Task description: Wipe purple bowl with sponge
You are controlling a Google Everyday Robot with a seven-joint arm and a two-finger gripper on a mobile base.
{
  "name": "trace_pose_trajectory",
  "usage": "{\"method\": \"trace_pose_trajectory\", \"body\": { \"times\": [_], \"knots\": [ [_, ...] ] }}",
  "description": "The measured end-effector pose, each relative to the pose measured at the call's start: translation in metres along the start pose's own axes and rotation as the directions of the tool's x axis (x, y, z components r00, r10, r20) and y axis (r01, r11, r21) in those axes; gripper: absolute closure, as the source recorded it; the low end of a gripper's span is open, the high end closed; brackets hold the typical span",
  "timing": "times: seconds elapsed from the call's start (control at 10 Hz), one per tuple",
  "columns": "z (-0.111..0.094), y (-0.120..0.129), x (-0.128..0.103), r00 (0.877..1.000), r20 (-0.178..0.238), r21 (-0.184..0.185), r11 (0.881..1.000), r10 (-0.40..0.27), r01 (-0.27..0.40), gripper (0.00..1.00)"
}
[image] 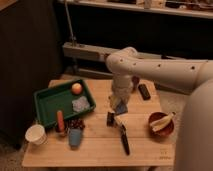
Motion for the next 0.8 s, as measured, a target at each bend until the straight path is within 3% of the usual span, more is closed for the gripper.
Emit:
{"method": "trace_pose_trajectory", "body": {
  "times": [0.3,0.5,0.8],
  "knots": [
    [-0.004,-0.061,0.054,0.989,0.001,0.021,0.989,0.147,-0.147,1.00],
    [-0.002,-0.092,0.093,0.969,0.004,0.018,0.968,0.249,-0.249,1.00],
    [0.007,-0.134,0.157,0.910,0.005,0.000,0.910,0.415,-0.415,1.00]
  ]
}}
